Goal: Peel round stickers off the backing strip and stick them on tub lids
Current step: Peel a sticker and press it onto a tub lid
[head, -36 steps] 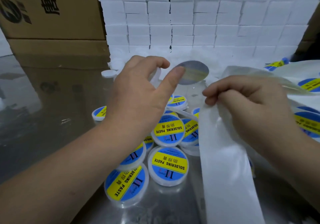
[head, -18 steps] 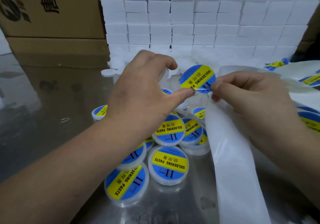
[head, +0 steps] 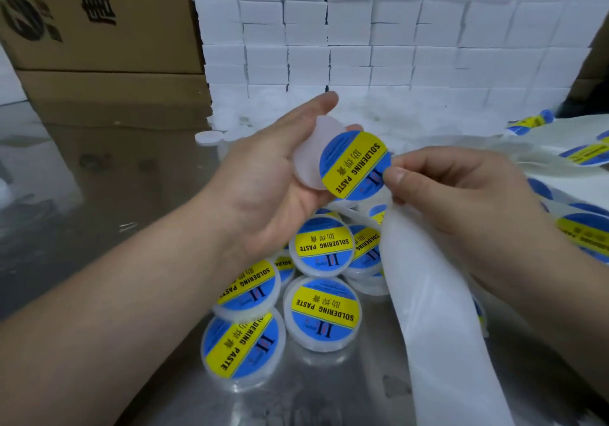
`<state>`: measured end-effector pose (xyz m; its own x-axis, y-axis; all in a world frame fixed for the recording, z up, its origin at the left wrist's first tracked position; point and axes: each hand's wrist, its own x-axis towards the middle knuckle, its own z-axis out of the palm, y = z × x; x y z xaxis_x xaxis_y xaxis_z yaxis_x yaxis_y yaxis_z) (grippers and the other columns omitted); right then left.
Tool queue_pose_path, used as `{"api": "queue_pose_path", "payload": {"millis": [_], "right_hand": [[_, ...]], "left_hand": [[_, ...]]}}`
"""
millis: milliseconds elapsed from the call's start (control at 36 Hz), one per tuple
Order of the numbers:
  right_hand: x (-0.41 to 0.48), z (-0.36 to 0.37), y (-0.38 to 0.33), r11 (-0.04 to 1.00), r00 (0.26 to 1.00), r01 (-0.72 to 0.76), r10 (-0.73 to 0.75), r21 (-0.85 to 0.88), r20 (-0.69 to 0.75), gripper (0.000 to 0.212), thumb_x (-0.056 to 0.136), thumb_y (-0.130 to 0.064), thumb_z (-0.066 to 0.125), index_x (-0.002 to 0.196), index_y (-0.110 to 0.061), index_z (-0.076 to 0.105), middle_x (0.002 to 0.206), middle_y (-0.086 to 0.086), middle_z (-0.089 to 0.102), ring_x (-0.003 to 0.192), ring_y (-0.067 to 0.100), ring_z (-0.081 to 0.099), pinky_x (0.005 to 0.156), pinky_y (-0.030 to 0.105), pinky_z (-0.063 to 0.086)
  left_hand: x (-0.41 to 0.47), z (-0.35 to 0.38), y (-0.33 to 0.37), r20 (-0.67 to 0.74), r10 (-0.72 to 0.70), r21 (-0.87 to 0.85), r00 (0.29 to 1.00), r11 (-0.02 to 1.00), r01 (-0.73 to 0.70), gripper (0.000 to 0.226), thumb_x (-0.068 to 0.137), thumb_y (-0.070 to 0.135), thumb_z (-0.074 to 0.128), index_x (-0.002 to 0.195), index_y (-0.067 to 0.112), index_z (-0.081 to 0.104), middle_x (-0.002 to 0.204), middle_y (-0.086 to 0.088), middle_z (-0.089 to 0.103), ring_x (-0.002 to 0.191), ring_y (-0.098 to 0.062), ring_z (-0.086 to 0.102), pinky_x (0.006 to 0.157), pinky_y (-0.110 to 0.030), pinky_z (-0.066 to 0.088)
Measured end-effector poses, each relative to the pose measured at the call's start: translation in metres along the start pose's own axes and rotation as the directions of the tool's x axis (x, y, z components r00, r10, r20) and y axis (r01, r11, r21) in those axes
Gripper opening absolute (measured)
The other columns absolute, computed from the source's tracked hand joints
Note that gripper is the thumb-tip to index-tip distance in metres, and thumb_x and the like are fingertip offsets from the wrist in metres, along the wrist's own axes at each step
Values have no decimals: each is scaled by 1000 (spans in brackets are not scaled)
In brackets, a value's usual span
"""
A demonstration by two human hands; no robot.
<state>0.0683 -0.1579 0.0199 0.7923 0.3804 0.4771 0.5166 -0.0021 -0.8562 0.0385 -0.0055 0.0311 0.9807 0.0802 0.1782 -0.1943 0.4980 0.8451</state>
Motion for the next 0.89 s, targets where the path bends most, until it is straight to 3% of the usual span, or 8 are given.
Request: {"api": "queue_pose_path", "payload": {"millis": [167, 278, 389, 556, 889], "right_hand": [[-1, 2, -1, 999, 999, 33, -33, -2, 32, 34, 81, -16, 64, 58, -40, 72, 49, -19, 60, 48, -8, 51, 49, 3, 37], [-2, 2, -1, 999, 998, 40, -39, -23, 39, 37, 81, -15, 64, 57, -42, 71, 50, -21, 61, 49, -10, 54, 49, 2, 36], [-1, 2, 1, 998, 998, 44, -43, -37, 36, 32, 81, -16, 65, 63, -42, 71, 52, -22, 62, 51, -9, 56, 50, 2, 37], [-1, 3, 1, 999, 999, 30, -29, -13, 32, 37, 82, -11, 64, 56, -37, 71, 49, -20, 62, 48, -11, 54, 49, 1, 37], [0, 3, 3, 997, 999, 44, -42, -57, 30, 35, 82, -14, 64, 60, -40, 71, 49, -21, 61, 48, -10, 55, 48, 1, 36]], "left_hand": [[1, -2, -7, 72, 11, 49, 997, 999, -15, 25, 96, 23, 36, 100, 22, 61, 98, -13, 71, 87, -27, 68, 77, -43, 54], [1, -2, -10, 122, -21, 82, 992, 997, 11, 28, 95, 30, 35, 93, 19, 61, 93, -9, 72, 82, -22, 69, 72, -36, 55], [0, -2, -12, 163, 3, 117, 987, 993, -22, 27, 74, 37, 49, 90, 19, 61, 92, -9, 72, 80, -22, 69, 70, -33, 57], [-1, -3, -15, 189, 60, 135, 980, 987, -87, 25, 64, 21, 60, 89, 20, 60, 95, -8, 72, 80, -21, 69, 69, -33, 56], [-3, 1, -18, 184, 92, 154, 979, 981, -121, 23, 67, 11, 59, 87, 21, 60, 91, -3, 72, 78, -18, 69, 64, -30, 56]]}}
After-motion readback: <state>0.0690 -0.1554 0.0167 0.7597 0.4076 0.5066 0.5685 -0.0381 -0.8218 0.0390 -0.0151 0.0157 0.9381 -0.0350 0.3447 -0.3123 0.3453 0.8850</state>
